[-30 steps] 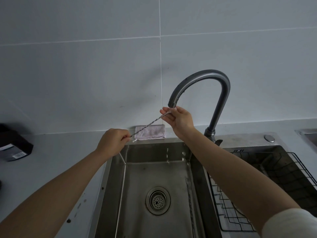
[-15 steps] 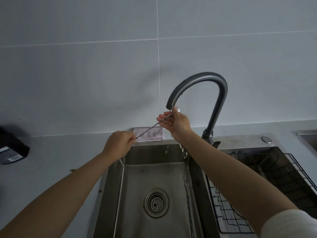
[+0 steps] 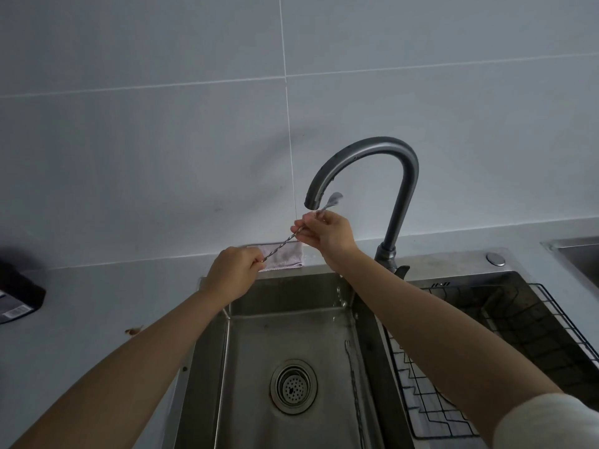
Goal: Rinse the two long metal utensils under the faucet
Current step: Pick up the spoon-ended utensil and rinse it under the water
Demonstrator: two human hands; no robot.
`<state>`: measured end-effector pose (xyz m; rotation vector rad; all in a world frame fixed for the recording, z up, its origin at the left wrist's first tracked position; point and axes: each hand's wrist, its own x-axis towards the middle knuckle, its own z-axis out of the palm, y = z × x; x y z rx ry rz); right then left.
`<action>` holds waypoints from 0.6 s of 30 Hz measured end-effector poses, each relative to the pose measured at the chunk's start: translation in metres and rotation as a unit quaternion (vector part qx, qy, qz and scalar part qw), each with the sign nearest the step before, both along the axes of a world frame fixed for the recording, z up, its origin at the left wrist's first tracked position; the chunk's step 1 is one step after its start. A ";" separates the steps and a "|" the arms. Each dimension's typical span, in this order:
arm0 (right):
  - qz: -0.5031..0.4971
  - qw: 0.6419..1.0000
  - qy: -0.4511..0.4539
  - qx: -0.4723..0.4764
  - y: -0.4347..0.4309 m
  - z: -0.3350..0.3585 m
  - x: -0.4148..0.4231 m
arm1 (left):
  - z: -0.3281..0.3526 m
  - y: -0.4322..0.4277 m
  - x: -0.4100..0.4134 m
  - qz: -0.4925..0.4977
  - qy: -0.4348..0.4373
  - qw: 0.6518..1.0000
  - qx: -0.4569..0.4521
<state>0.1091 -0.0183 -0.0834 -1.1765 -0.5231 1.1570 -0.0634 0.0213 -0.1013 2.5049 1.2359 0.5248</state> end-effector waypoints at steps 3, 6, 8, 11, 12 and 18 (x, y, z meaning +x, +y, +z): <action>0.003 1.000 0.024 0.007 -0.002 -0.002 0.004 | 0.003 -0.004 0.001 -0.012 0.001 1.000 -0.001; -0.001 1.000 0.019 0.004 -0.001 -0.004 0.003 | 0.003 -0.006 0.000 -0.025 0.005 1.000 -0.009; -0.019 1.000 0.021 -0.013 0.002 -0.002 0.003 | 0.004 -0.006 0.000 -0.034 0.002 0.999 -0.016; -0.050 0.997 0.055 -0.012 0.005 0.002 0.008 | 0.003 -0.006 -0.002 -0.036 0.000 0.999 -0.039; -0.059 0.996 0.069 -0.008 0.006 0.004 0.011 | 0.001 -0.005 -0.004 -0.034 0.004 0.998 -0.049; -0.069 0.994 0.086 0.004 0.008 0.005 0.016 | -0.008 -0.004 -0.013 -0.005 0.007 0.996 -0.090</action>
